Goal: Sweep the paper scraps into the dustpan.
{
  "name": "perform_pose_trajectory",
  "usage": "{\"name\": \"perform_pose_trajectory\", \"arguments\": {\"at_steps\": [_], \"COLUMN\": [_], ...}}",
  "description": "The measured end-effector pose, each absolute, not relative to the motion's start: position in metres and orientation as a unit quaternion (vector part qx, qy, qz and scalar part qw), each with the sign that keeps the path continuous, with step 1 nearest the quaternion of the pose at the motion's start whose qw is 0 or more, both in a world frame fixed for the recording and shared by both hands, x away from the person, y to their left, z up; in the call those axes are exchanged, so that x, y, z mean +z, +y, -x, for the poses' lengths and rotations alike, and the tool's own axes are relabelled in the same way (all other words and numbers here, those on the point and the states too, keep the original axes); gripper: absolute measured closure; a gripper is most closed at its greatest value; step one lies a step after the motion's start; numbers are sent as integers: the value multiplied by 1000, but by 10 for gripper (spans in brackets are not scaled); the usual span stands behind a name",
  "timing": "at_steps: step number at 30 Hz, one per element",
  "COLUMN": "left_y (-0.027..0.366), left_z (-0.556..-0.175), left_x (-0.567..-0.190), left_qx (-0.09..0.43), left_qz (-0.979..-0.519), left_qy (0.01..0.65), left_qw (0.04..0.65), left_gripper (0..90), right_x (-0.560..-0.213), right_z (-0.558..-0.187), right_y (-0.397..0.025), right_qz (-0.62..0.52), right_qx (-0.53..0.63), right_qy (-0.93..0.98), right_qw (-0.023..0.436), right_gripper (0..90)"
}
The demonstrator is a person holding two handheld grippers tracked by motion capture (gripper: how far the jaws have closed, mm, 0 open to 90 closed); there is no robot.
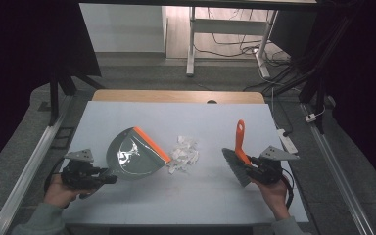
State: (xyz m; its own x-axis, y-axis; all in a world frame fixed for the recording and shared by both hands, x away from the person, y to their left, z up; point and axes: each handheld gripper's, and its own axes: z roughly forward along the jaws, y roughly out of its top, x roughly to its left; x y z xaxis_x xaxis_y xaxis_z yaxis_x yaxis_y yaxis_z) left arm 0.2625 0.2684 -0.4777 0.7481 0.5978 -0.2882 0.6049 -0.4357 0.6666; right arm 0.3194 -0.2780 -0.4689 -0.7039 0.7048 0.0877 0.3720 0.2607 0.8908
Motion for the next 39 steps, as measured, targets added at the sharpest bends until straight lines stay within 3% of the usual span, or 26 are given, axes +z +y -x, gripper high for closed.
{"name": "perform_pose_trajectory", "arguments": {"at_steps": [39], "left_y": [249], "left_z": [-262], "left_x": [-497], "left_qx": [-56], "left_qz": [-878], "left_qy": [323], "left_qw": [349], "left_gripper": [615], "right_x": [-460], "right_z": [-353], "right_y": [-228], "right_qz": [-353], "right_qx": [494], "right_qy": [777], "right_qw": [167], "right_gripper": [697]}}
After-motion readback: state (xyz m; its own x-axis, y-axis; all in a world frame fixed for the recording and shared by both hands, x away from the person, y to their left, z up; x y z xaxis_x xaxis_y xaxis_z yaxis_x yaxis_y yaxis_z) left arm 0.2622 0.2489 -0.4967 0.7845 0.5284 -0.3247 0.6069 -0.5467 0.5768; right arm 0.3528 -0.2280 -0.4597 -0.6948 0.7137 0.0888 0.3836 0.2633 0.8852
